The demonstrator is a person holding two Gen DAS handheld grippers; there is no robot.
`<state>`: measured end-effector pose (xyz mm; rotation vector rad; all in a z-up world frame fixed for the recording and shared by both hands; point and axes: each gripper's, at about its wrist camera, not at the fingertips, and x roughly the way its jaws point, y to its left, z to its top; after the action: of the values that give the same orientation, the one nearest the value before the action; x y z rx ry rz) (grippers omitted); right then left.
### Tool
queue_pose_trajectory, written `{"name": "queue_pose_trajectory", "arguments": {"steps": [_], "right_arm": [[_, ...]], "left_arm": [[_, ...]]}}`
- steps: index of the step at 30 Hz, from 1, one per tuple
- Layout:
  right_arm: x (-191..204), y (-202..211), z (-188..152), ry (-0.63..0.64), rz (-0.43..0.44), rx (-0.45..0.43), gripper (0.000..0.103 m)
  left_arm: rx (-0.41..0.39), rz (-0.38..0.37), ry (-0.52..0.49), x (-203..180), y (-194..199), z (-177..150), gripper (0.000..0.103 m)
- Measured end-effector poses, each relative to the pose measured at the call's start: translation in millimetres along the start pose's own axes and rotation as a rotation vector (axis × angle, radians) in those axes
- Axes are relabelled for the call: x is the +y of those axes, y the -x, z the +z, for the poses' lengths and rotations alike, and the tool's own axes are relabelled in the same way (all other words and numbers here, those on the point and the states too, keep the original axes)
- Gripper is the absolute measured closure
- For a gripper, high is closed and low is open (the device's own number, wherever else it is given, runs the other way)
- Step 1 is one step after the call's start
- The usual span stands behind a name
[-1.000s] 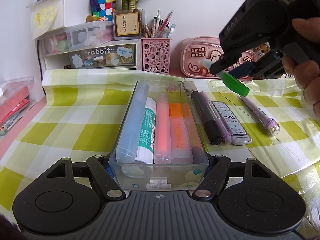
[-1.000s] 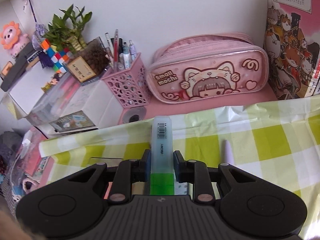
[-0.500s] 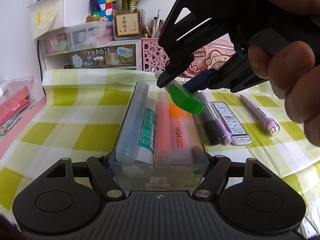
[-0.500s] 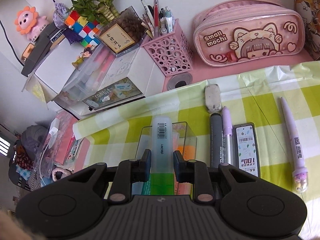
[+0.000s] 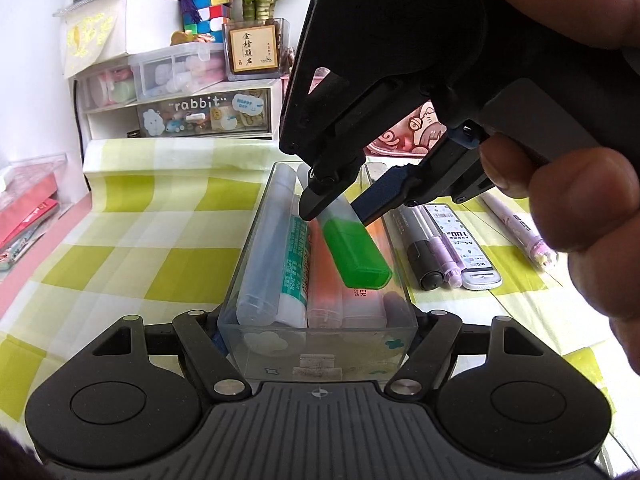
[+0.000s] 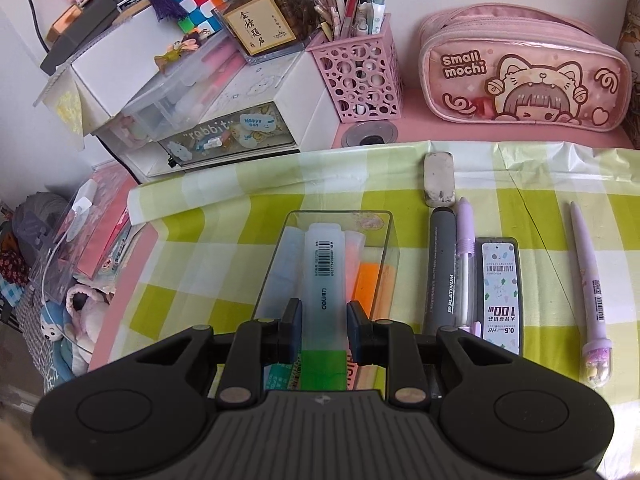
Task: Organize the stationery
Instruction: 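Carry the green highlighter into the clear box and open the right tool, then move the right tool to the black marker and grasp it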
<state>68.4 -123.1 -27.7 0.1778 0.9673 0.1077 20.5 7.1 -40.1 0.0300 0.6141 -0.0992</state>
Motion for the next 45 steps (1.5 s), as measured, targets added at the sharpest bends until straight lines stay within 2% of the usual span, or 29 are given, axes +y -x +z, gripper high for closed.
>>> {"name": "queue_pose_trajectory", "arguments": {"steps": [7,18,22,25,30,36,45], "right_arm": [[2.6,5.9,-10.9,0.021,0.011,0.022,0.088],[13.4,19.3,-8.3,0.152,-0.067,-0.083,0.088],[10.0,22.0,-7.4,0.156,-0.039,-0.103,0.088],[-1.3,28.9,-4.0,0.136,-0.05,-0.144,0.088],[-40.5,41.4,8.3,0.031,-0.088,-0.188,0.088],[-82.2,38.6,8.8,-0.074,-0.119,-0.183,0.088],[-111.1,38.0,1.5,-0.136,-0.157,-0.182,0.088]], "left_arm": [[0.0,0.0,-0.001,-0.6,-0.1,0.2,0.03],[-0.001,-0.001,-0.001,-1.3,-0.4,0.3,0.03],[-0.001,0.0,-0.001,-1.3,-0.5,0.3,0.03],[-0.001,0.0,0.0,-1.4,-0.5,0.3,0.03],[-0.001,-0.001,0.0,-1.2,-0.3,0.2,0.03],[-0.001,0.0,-0.001,-1.4,-0.5,0.2,0.03],[-0.001,-0.001,-0.001,-1.8,-0.6,0.2,0.03]]}}
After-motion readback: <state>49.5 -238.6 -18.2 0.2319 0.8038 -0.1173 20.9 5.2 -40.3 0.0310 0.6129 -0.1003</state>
